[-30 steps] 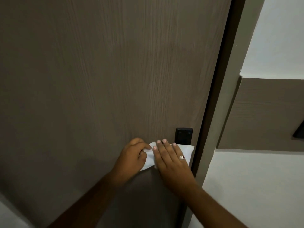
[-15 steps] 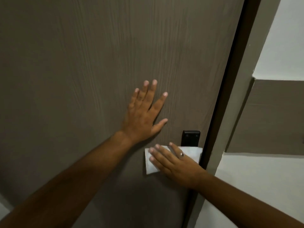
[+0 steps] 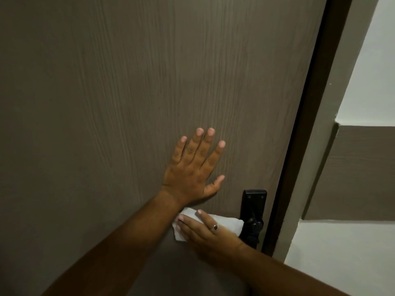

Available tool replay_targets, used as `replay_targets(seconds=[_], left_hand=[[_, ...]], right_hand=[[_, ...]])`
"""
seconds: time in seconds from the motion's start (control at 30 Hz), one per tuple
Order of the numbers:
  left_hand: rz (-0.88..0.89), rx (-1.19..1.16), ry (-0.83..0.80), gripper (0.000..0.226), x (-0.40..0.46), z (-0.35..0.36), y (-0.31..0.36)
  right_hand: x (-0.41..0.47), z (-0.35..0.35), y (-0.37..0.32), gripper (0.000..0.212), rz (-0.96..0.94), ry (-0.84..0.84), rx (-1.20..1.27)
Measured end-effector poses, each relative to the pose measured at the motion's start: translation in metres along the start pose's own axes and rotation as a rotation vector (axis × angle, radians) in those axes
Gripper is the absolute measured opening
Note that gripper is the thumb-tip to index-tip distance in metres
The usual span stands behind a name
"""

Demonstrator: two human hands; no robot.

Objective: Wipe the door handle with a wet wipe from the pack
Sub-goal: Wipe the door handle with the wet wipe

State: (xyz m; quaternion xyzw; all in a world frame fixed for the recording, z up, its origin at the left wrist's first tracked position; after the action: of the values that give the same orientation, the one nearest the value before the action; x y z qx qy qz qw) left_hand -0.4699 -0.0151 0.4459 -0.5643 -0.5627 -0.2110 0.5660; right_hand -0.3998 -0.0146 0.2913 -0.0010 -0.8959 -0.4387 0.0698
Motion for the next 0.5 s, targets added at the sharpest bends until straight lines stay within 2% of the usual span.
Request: replay_targets(seconds=[0.1, 0.2, 0.33, 0.5], left_hand=[[-0.001, -0.009, -0.001, 0.083, 0.000, -0.001, 0.000], [-0.008, -0.008, 0.012, 0.080, 0.000, -0.004, 0.000], [-0.008, 0.009, 0.008, 0.081, 0.001, -0.004, 0.001], [-0.020, 0.020, -0.020, 0.084, 0.001, -0.002, 0.001]], right_hand=[[-0.020, -0.003, 0.010, 0.080, -0.011, 0.074, 0.021], [-0.073, 0.010, 0.029, 0.065, 0.102, 0.147, 0.103], [-0.130, 0.039, 0.041, 0.071, 0.158, 0.069, 0.175], [-0.097, 0.024, 0.029, 0.071, 0.158, 0.116, 0.219]])
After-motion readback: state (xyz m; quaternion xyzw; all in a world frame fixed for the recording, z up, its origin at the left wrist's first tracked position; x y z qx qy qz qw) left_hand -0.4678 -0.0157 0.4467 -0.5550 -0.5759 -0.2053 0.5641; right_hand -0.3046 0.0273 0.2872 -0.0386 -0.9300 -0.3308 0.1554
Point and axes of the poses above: each hand's wrist, its own x-axis towards the middle knuckle, its own z-axis out of the palm, y = z × x, the point moved 6 cm from there along x, towards the middle knuckle, and after that the axes turned 2 degrees about -z, right-handed, at the moved point
